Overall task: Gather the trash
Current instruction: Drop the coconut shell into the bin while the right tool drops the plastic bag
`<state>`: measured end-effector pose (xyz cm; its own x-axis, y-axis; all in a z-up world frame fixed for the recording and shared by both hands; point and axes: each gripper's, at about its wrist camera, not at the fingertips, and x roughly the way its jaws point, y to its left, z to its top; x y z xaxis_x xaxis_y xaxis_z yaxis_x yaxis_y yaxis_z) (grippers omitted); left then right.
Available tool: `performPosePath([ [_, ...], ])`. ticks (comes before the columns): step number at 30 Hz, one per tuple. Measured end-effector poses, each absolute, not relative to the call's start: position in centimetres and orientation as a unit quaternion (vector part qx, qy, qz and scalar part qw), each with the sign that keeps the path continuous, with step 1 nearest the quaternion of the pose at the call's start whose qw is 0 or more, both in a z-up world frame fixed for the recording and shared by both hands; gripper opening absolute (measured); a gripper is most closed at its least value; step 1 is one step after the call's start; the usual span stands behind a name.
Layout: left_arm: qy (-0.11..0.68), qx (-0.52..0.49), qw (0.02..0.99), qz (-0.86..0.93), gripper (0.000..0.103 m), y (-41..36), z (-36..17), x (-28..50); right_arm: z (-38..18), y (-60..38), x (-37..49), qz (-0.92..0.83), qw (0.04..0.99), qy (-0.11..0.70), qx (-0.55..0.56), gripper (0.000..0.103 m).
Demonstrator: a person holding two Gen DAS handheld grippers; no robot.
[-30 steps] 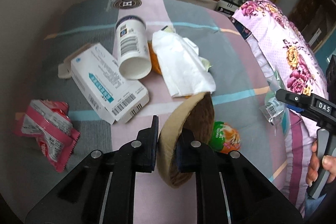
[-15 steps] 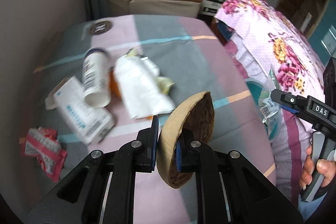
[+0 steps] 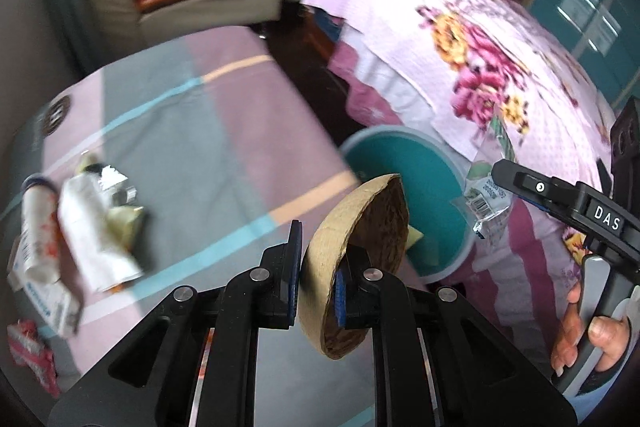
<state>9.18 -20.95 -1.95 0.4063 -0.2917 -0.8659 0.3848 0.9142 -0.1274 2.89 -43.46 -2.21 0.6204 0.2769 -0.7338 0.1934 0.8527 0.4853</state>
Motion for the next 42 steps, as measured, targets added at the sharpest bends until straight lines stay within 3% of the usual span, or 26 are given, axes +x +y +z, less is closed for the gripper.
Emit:
performPosePath([
  [22, 0.553, 0.110, 0.789, -0.245, 0.018, -30.6, -7.9, 10.7, -5.5, -51.6, 1.8, -0.040, 0.844, 0.442, 0.302, 0.065],
  [24, 0.558, 0.107, 0.786, -0.245, 0.023, -30.5, -8.2, 10.7, -5.7, -51.5, 1.9, -0.039, 0.842, 0.445, 0.302, 0.065],
  [28, 0.552, 0.103, 0.792, -0.239, 0.048, -29.8, -8.0, 10.7, -5.9, -50.9, 2.2, -0.036, 0.840, 0.450, 0.299, 0.065],
  [33, 0.550, 0.089, 0.795, -0.240, 0.058, -28.6, -7.4, 10.4, -6.2, -50.2, 2.7, -0.033, 0.838, 0.458, 0.295, 0.065],
  [35, 0.544, 0.085, 0.801, -0.236, 0.075, -27.9, -7.0, 10.1, -6.2, -49.9, 2.7, -0.032, 0.837, 0.461, 0.294, 0.065],
  [42, 0.537, 0.064, 0.809, -0.231, 0.088, -26.1, -6.1, 9.6, -6.4, -49.0, 3.3, -0.033, 0.835, 0.472, 0.281, 0.065],
])
